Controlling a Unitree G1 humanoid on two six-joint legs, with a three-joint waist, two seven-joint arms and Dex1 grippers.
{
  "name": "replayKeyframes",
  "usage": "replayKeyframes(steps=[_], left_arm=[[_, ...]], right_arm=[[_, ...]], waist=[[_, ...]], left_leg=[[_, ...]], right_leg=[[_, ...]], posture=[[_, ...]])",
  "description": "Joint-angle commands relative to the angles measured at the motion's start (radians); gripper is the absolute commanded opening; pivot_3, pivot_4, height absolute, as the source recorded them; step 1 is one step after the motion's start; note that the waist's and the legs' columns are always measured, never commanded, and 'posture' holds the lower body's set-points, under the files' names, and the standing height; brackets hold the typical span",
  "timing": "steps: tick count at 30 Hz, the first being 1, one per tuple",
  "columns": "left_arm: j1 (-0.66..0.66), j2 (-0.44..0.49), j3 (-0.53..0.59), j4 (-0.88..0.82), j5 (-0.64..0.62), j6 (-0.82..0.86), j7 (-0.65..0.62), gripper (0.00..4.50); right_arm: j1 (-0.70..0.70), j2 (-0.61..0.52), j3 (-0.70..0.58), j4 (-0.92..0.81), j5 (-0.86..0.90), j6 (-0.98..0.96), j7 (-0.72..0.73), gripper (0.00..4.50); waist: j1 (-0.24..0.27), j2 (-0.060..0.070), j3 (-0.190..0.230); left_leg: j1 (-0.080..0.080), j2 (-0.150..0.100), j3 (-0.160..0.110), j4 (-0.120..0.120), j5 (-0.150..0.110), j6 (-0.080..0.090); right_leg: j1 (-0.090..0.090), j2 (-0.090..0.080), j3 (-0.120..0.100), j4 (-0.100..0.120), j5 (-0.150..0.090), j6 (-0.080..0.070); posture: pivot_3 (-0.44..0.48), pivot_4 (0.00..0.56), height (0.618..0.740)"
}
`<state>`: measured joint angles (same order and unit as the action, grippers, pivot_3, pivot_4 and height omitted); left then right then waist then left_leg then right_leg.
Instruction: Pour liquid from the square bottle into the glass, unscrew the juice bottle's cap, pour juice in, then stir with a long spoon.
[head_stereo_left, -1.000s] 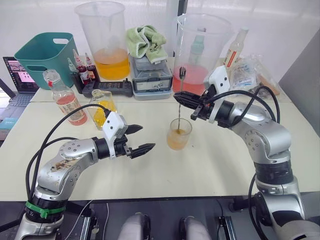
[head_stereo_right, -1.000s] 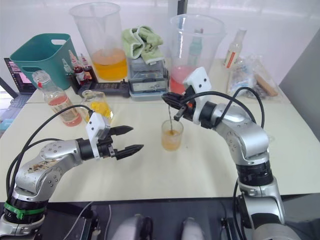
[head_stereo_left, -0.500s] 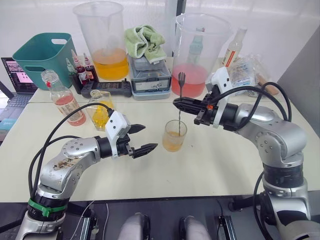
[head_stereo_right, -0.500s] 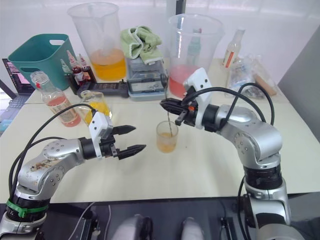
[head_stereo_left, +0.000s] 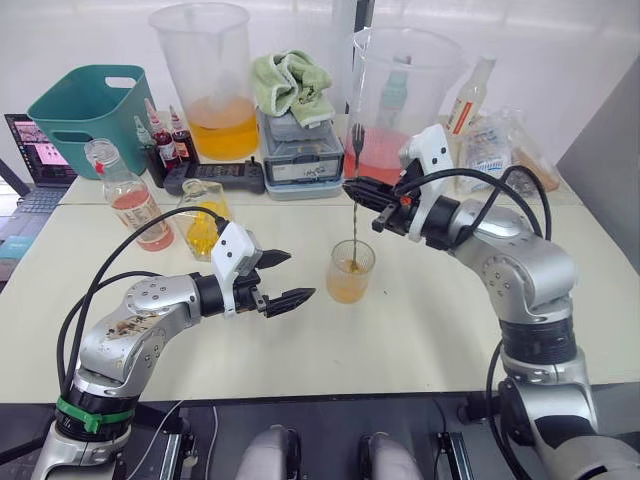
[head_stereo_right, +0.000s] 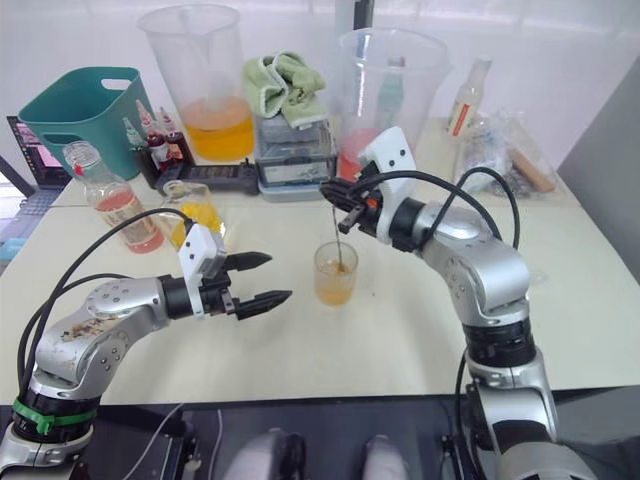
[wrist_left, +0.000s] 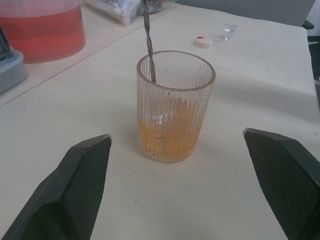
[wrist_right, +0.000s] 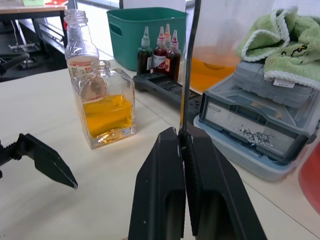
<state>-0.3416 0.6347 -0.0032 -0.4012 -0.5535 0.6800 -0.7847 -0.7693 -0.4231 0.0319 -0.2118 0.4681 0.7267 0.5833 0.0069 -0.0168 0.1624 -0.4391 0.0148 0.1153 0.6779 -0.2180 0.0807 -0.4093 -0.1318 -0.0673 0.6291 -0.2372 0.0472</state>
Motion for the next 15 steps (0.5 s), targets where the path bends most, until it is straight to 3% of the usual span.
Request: replayKeyframes(steps=[1, 7, 15], left_arm=[[-0.019, 0.000, 0.005, -0.016, -0.003, -0.013, -0.004, 4.48], [-0.016, -0.001, 0.005, -0.019, -0.003, -0.015, -0.005, 4.48], [-0.020, -0.002, -0.003, -0.012, 0.002, -0.020, -0.012, 4.48]], right_arm=[[-0.031, 0.010, -0.014, -0.022, 0.021, -0.014, 0.019, 0.00], [-0.017, -0.003, -0.024, -0.103, 0.119, 0.110, 0.055, 0.00], [-0.002, -0.114, -0.037, -0.161, 0.151, 0.163, 0.090, 0.00]], waist=[[0.000, 0.000, 0.000], [0.000, 0.000, 0.000], [0.002, 0.000, 0.000]], left_leg=[[0.000, 0.000, 0.000, 0.000, 0.000, 0.000], [0.000, 0.000, 0.000, 0.000, 0.000, 0.000], [0.000, 0.000, 0.000, 0.000, 0.000, 0.000]], right_leg=[[0.000, 0.000, 0.000, 0.000, 0.000, 0.000], [0.000, 0.000, 0.000, 0.000, 0.000, 0.000], [0.000, 0.000, 0.000, 0.000, 0.000, 0.000]], posture=[[0.000, 0.150, 0.739], [0.000, 0.150, 0.739], [0.000, 0.150, 0.739]])
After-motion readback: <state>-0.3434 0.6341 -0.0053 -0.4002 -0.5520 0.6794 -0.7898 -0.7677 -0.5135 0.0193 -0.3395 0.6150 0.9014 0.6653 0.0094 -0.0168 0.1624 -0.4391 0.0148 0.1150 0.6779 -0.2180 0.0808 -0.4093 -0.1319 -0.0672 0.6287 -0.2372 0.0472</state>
